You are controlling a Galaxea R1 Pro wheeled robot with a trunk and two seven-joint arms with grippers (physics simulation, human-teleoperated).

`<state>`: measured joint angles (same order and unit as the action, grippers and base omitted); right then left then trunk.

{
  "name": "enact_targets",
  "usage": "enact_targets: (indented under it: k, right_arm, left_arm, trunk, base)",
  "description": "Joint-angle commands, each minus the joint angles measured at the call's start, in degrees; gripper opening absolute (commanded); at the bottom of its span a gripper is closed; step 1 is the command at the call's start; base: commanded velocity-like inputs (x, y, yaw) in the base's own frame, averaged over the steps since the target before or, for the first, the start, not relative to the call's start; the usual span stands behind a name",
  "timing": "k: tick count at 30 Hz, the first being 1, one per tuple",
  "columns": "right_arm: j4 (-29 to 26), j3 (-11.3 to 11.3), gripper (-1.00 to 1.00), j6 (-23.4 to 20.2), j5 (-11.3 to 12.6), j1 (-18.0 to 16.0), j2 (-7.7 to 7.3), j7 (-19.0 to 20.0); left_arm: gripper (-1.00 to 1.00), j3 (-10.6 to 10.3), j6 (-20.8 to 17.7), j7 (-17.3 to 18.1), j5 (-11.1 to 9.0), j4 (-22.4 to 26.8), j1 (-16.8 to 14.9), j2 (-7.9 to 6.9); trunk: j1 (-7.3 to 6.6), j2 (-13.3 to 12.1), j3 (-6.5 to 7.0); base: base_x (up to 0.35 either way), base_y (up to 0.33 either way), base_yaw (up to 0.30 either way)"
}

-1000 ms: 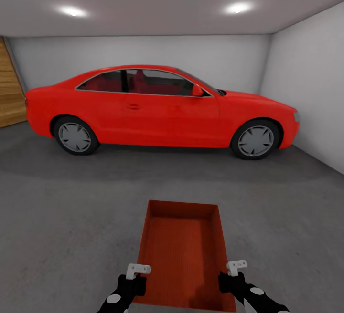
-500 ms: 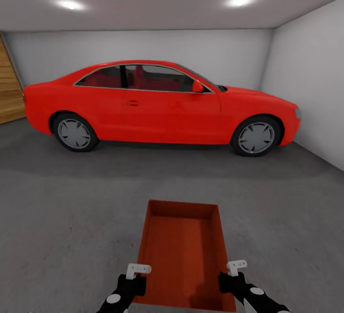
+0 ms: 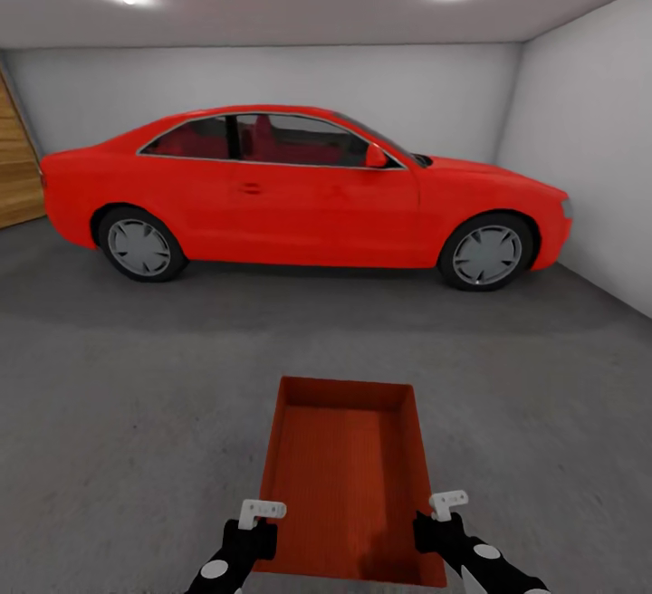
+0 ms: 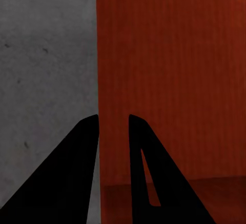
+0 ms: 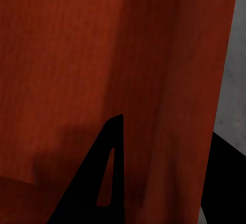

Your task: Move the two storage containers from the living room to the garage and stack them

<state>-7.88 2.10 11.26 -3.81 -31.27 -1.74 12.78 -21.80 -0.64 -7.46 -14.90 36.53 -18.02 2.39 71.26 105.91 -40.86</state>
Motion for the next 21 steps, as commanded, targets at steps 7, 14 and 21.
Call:
enact_targets:
  k: [7,14,21]
  right_arm:
    - [0.14,0.98,-1.0,0.34,-0.87,-0.02,-0.07,0.58]
    - [0.14,0.96,-1.0,0.32,-0.9,-0.02,-0.06,0.56]
    - [0.14,0.98,-1.0,0.34,-0.93,-0.02,-0.1,0.57]
  left_arm:
    - [-1.0,-0.15,0.11,-0.81,-0.66,0.38,-0.09,-0.11]
    - [-1.0,-0.17,0.12,-0.81,-0.66,0.36,-0.09,-0.11]
    - [-1.0,-0.13,0.12,-0.81,-0.66,0.38,-0.09,-0.11]
  trunk:
    - [-0.01,0.03,-0.44]
    - [-0.01,0.03,-0.47]
    - [-0.01,0.03,-0.47]
  base:
    - [0.0,0.0,0.0]
    - [0.0,0.0,0.0]
    - [0.0,0.0,0.0]
